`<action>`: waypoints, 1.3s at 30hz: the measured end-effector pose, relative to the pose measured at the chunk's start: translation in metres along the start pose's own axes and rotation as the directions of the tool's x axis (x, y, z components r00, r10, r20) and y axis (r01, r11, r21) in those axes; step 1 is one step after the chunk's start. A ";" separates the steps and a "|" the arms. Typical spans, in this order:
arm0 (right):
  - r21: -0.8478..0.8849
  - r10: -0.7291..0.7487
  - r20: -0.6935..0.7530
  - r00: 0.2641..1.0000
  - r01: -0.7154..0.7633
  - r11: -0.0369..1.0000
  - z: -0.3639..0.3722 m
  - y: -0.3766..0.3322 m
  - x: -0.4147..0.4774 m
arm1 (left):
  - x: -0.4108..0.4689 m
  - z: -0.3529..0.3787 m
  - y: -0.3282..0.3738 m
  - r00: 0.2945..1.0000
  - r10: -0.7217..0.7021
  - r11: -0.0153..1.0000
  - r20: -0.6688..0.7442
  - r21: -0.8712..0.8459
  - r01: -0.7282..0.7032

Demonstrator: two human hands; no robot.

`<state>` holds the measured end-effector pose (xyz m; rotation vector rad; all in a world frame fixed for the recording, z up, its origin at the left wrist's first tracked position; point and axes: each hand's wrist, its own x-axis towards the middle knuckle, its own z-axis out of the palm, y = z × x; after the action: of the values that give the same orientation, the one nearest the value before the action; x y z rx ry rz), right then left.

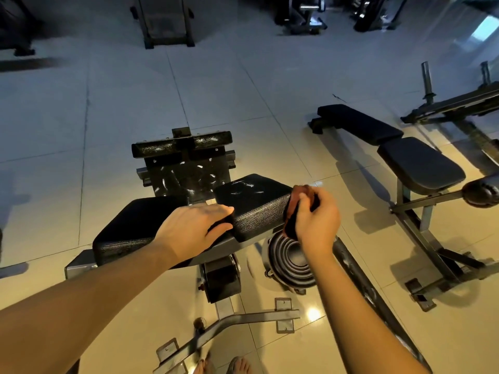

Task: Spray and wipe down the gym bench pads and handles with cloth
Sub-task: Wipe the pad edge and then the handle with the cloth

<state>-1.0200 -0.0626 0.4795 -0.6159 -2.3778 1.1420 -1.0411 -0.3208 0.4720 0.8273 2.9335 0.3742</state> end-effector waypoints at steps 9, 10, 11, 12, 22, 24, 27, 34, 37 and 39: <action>0.021 -0.149 0.217 0.965 0.148 0.989 0.002 -0.007 -0.061 | 0.001 0.004 -0.003 1.000 -0.011 1.000 0.000 -0.005 0.011; 0.024 -0.133 0.193 0.972 0.131 0.991 0.003 -0.006 -0.054 | 0.000 0.004 -0.002 1.000 -0.010 1.000 0.000 -0.008 0.010; 0.028 -0.098 0.153 0.983 0.095 0.995 0.003 -0.005 -0.042 | 0.000 0.004 -0.002 1.000 -0.011 1.000 -0.001 -0.013 0.011; 0.027 -0.055 0.113 0.992 0.053 0.998 0.003 -0.005 -0.029 | 0.000 0.004 -0.002 1.000 -0.012 1.000 -0.001 -0.015 0.012; -0.002 0.120 0.030 0.992 -0.120 0.993 -0.002 0.006 0.008 | 0.000 0.007 -0.004 1.000 -0.007 1.000 -0.005 -0.010 0.007; 0.034 0.029 0.043 0.999 -0.030 0.999 -0.004 -0.003 -0.016 | 0.000 0.007 -0.004 1.000 -0.005 1.000 -0.005 -0.009 0.005; 0.069 -0.168 0.202 0.965 0.157 0.985 0.010 -0.023 -0.077 | 0.000 0.007 -0.005 1.000 -0.008 1.000 -0.006 -0.013 0.008; -0.032 -0.105 0.084 0.991 0.108 0.994 -0.002 0.001 -0.033 | -0.001 0.008 -0.007 1.000 -0.001 0.999 -0.019 -0.032 0.001; -0.018 -0.004 -0.023 1.000 0.004 1.000 -0.005 0.004 -0.018 | 0.000 0.008 -0.006 1.000 -0.003 0.999 -0.022 -0.033 0.002; -0.011 -0.069 0.011 0.998 0.069 0.998 0.002 -0.004 -0.040 | -0.001 0.006 -0.005 1.000 -0.006 0.999 -0.010 -0.037 0.005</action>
<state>-0.9896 -0.0885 0.4735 -0.5288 -2.3966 1.1056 -1.0422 -0.3243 0.4651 0.8148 2.9276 0.4321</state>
